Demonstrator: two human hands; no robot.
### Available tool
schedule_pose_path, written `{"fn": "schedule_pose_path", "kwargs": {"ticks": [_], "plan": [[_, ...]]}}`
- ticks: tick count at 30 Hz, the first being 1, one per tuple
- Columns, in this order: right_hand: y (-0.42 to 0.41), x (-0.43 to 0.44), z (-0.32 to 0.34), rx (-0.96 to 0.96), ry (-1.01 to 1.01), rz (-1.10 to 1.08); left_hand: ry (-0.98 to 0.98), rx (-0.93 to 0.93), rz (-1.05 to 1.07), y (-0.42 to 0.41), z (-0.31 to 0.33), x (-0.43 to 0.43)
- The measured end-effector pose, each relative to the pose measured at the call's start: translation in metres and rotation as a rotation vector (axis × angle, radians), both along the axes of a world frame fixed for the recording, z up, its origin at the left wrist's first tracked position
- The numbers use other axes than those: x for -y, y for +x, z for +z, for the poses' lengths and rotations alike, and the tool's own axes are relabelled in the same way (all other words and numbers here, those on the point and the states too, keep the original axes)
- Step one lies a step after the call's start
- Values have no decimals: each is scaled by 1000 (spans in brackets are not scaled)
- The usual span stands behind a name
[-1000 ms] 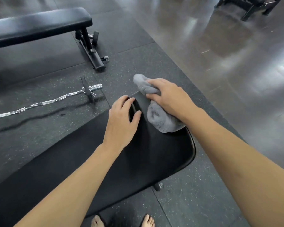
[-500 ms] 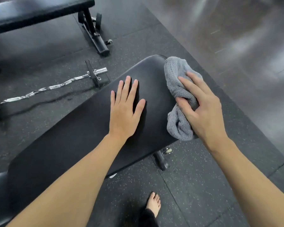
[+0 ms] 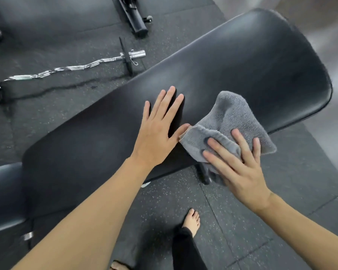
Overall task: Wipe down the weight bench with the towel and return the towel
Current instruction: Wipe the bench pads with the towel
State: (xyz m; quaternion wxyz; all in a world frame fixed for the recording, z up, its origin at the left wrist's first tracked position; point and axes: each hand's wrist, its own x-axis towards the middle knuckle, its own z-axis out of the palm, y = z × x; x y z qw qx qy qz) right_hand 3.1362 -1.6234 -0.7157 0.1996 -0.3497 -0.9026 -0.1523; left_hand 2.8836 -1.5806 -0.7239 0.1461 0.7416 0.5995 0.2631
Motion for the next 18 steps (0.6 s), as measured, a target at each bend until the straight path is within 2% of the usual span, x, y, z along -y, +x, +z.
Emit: {"fn": "schedule_pose_path", "kwargs": {"ticks": [3,9,15,18], "plan": [[-21,-4,9,17,26,16,-62,46,-1,-34,-19,28],[-43,-8,29,255,-146,295,-118,95,141,-89,-59,82],[-116,15,-31,509,-53,708,-163,162,279,-143,-101,126],[-153,35,-68,560,32,769,-198,190,354,-176,-125,151]]}}
